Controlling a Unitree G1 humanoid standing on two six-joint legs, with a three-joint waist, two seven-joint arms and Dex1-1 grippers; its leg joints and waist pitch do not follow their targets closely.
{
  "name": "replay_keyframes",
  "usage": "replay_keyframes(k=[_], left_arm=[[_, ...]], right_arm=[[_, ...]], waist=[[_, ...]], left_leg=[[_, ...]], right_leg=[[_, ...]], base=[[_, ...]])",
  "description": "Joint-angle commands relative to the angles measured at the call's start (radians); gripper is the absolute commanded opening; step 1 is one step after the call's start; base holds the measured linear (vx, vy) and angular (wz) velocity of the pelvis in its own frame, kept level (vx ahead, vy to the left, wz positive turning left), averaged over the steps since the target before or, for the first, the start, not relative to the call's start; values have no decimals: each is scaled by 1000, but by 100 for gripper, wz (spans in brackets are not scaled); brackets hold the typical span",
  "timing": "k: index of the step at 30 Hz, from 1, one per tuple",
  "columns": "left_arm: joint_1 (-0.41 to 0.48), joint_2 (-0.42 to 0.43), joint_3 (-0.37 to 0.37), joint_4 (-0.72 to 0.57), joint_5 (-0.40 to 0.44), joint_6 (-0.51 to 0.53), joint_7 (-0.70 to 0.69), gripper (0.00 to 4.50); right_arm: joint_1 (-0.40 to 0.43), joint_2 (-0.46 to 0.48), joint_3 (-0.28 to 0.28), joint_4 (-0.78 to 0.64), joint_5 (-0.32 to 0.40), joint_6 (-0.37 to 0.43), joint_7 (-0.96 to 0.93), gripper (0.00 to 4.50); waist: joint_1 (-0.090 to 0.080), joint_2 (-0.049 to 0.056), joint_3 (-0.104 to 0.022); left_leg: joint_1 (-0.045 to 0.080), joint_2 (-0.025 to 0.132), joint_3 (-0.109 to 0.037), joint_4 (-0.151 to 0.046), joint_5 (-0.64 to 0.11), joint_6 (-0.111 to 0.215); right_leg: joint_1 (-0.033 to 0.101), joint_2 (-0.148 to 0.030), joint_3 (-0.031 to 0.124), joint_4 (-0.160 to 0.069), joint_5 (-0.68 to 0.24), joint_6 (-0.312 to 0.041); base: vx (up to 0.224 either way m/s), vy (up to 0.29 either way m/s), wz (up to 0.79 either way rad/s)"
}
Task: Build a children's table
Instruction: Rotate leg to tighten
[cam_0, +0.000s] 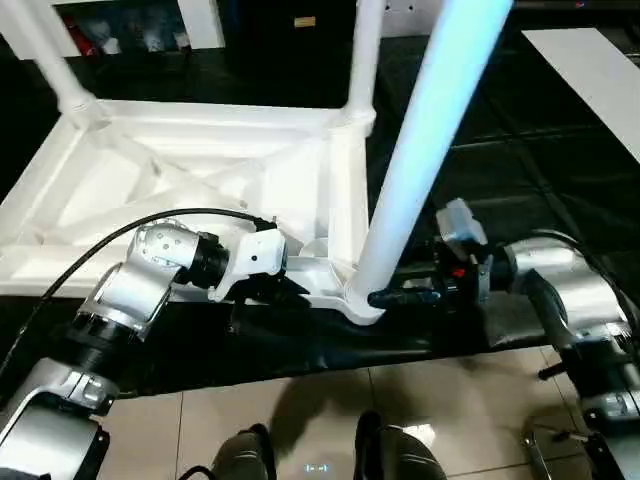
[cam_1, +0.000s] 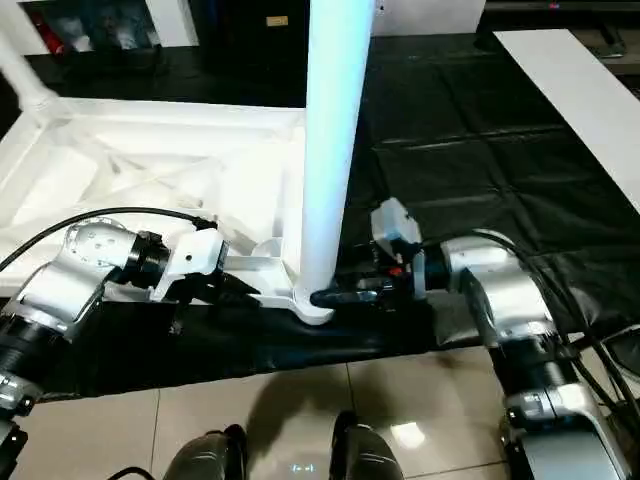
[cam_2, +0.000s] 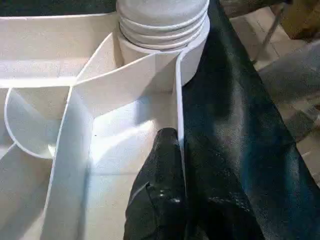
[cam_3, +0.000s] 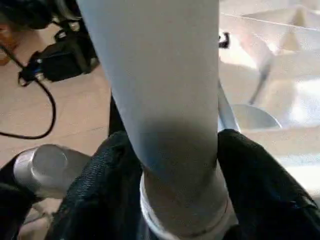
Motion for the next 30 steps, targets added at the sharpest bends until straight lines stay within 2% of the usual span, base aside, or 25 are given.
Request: replay_keyframes(k=[1,6,10,13,16,17,18,19,21,22,23,24,25,26,27,28,29,30], left_arm=[[-11,-10,-42,9,8,-23,-39,0],[-23,-19,-38,32,5,-36,-37,0],[-25,-20,-31,44,8,-30,-23,0],[-25,-34,-6,30,7,37,43,0],[-18,-88,27,-23,16,175,180,0],[-17,-94,29,-31,18,190,194,0],[-17,-101,31,-38,21,204,208,0],[-18,-130,35,-61,39,262,269,0],[-19,-144,35,-69,45,279,293,0],[-27,-184,44,-77,54,317,357,0],[-40,-233,54,-82,68,361,436,0],[-44,-248,57,-83,72,376,462,0],[-47,-263,60,-84,76,391,486,0],[-60,-318,70,-90,93,442,571,0],[-60,-318,70,-90,93,442,571,0],[-68,-342,77,-85,103,457,613,0],[-80,-376,82,-77,120,474,673,0],[-83,-385,84,-75,124,477,689,0]], right_arm=[[-17,3,12,15,9,-10,31,245],[-19,3,30,9,21,6,69,211],[-8,1,33,-9,32,34,71,202],[17,17,19,-69,49,108,-8,200],[63,96,3,-142,0,169,-240,199],[67,107,1,-148,-6,175,-265,199],[72,118,-1,-154,-11,181,-290,199],[89,162,-10,-175,-26,205,-379,199],[95,182,-14,-184,-34,216,-417,199],[106,232,-19,-196,-57,226,-506,198],[117,293,-25,-208,-83,239,-618,198],[120,313,-27,-211,-92,243,-655,198],[122,331,-29,-215,-99,247,-689,197],[116,422,-57,-202,-126,268,-859,196],[116,422,-57,-202,-126,268,-859,196],[107,457,-70,-185,-147,264,-934,196],[87,517,-102,-154,-157,264,-1042,196],[81,531,-111,-146,-157,262,-1066,196]], waist=[[-3,-14,-92],[2,-16,-93],[7,-16,-92],[9,-17,-89],[5,-18,-84],[3,-19,-83],[-2,-19,-80],[-11,-22,-77],[-20,-19,-76],[-28,-20,-76],[-35,-19,-72],[-39,-18,-69],[-46,-18,-65],[-52,-13,-63],[-58,-12,-59],[-68,-9,-60],[-73,-4,-64],[-73,-4,-64]], left_leg=[[14,50,-10,-57,-149,140],[13,50,-9,-56,-143,142],[13,49,-9,-56,-140,143],[14,49,-10,-58,-147,132],[14,48,-11,-61,-167,102],[14,45,-12,-61,-172,92],[16,40,-14,-62,-192,76],[12,36,-17,-63,-201,64],[14,36,-18,-63,-219,62],[14,35,-18,-63,-226,61],[16,36,-18,-64,-244,59],[18,35,-19,-63,-256,53],[23,30,-22,-61,-291,43],[27,26,-25,-60,-316,39],[29,28,-25,-61,-331,36],[32,30,-32,-62,-370,30],[28,33,-38,-64,-386,30],[28,33,-38,-64,-386,30]], right_leg=[[81,-62,61,-49,-381,-174],[82,-62,61,-47,-367,-181],[82,-61,61,-48,-379,-175],[81,-62,61,-53,-412,-159],[78,-63,60,-61,-469,-137],[79,-63,59,-64,-490,-127],[78,-65,56,-74,-545,-105],[81,-64,52,-77,-583,-83],[77,-65,49,-87,-614,-62],[76,-63,47,-89,-615,-54],[70,-61,46,-94,-629,-49],[67,-61,43,-98,-646,-46],[66,-62,33,-109,-703,-25],[67,-64,26,-118,-741,-3],[63,-62,23,-123,-753,2],[68,-62,8,-133,-766,20],[78,-62,1,-132,-748,34],[78,-62,1,-132,-748,34]], base=[[0,0,0],[0,0,0],[0,0,0],[0,0,0],[0,0,0],[0,0,0],[0,0,0],[0,0,0],[0,0,0],[0,0,0],[0,0,0],[0,0,0],[0,0,0],[0,0,0],[0,0,0],[0,0,0],[0,0,0],[0,0,0]])
